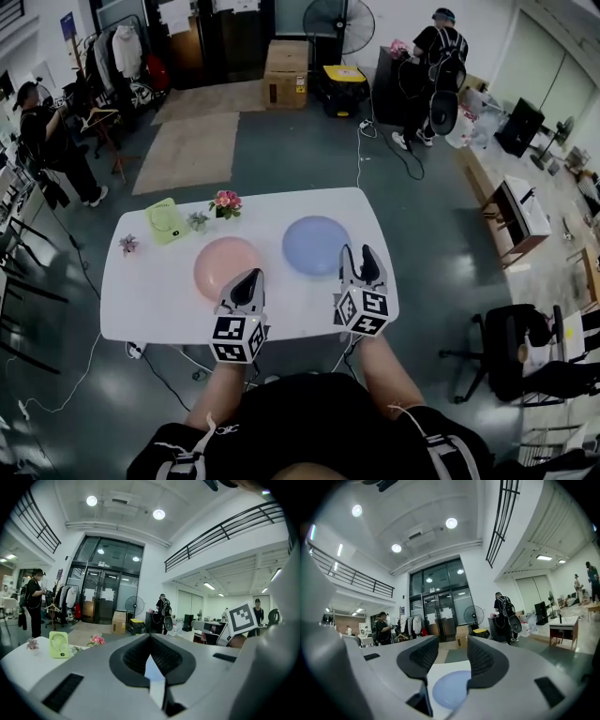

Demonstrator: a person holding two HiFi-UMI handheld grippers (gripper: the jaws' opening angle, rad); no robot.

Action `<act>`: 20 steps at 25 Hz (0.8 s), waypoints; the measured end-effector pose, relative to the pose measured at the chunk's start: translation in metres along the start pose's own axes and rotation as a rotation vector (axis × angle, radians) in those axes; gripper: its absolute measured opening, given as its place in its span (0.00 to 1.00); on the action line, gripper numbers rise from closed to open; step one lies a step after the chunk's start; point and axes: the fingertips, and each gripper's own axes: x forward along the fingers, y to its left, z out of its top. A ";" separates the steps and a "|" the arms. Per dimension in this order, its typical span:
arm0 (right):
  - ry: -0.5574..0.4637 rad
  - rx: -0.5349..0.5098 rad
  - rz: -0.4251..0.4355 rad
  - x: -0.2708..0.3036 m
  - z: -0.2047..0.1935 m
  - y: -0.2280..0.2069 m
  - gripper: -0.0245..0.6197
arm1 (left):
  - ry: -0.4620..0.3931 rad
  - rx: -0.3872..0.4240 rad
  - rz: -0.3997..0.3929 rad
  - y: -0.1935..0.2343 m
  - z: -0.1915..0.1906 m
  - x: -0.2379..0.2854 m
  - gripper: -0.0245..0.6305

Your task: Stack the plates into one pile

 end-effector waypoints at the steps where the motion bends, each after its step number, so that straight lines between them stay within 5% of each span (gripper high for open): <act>1: 0.014 0.000 -0.008 0.003 -0.004 -0.003 0.33 | 0.002 -0.004 0.003 0.001 0.000 0.000 0.06; 20: 0.435 0.129 -0.217 0.064 -0.197 -0.079 0.39 | 0.044 -0.018 0.089 0.048 -0.020 0.004 0.06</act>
